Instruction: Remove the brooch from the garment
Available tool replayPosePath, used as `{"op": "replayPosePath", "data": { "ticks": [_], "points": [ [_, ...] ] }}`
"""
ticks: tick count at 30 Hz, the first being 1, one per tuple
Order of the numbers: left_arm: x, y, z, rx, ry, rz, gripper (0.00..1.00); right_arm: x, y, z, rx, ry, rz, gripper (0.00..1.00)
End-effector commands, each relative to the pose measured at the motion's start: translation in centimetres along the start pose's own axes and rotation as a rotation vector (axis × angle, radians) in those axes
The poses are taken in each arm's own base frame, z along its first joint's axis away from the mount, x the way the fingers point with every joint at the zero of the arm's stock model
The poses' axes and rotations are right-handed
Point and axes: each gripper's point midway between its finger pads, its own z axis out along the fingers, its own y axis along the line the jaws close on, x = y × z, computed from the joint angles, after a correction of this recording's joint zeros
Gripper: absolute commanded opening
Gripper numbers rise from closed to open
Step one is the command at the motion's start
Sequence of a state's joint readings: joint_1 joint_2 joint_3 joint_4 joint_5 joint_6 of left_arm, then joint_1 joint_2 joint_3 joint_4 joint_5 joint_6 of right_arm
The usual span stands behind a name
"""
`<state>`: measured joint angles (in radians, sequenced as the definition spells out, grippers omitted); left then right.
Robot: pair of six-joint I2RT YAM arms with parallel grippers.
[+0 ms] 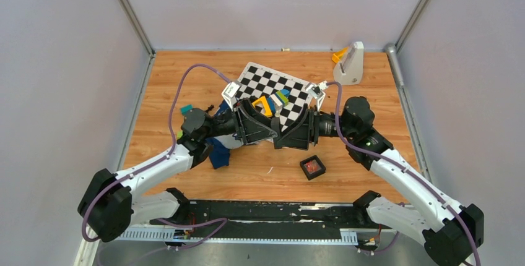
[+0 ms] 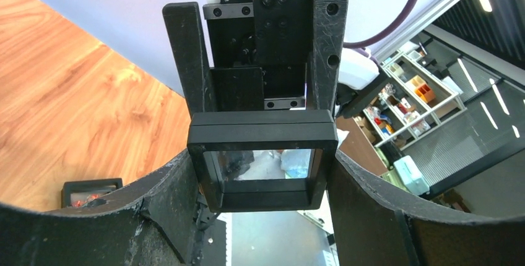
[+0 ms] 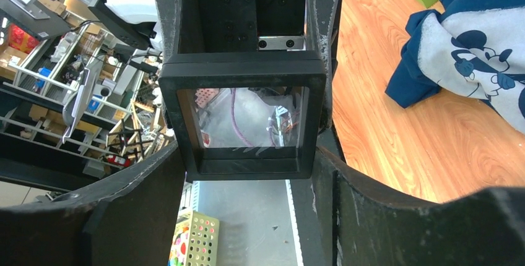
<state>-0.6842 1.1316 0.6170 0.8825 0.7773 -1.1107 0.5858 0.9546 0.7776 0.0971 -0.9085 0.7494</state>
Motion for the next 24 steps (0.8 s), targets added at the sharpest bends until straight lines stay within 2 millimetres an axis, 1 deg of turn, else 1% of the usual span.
{"op": "replayPosePath", "data": {
  "ticks": [1, 3, 4, 5, 8, 12, 18, 24],
  "points": [
    [-1.3, -2.3, 0.6, 0.086, -0.004, 0.072, 0.00, -1.5, 2.5, -0.2, -0.084, -0.034, -0.026, 0.46],
    [-1.2, -2.2, 0.6, 0.095, -0.004, 0.075, 0.00, -1.5, 2.9, -0.2, -0.102, -0.035, -0.001, 0.29],
    [-1.1, -2.1, 0.6, 0.096, -0.004, 0.073, 0.00, -1.6, 3.1, -0.2, -0.107, -0.040, 0.012, 0.25],
    [-1.1, -2.4, 0.5, 0.110, -0.009, 0.079, 0.00, -1.7, 3.3, -0.3, -0.113, -0.047, 0.021, 0.23],
    [-1.3, -3.1, 0.4, 0.146, -0.022, 0.094, 0.00, -2.0, 4.0, -0.8, -0.137, -0.083, 0.034, 0.20],
    [-1.6, -4.0, 0.1, 0.174, -0.032, 0.093, 0.00, -2.7, 4.9, -1.6, -0.142, -0.127, 0.007, 0.19],
    [-1.6, -4.1, -0.2, 0.166, -0.039, 0.101, 0.00, -2.9, 5.6, -2.0, -0.152, -0.131, 0.004, 0.11],
    [-1.6, -4.0, -0.2, 0.163, -0.045, 0.100, 0.00, -2.8, 5.9, -2.0, -0.186, -0.119, 0.018, 0.09]
  ]
}}
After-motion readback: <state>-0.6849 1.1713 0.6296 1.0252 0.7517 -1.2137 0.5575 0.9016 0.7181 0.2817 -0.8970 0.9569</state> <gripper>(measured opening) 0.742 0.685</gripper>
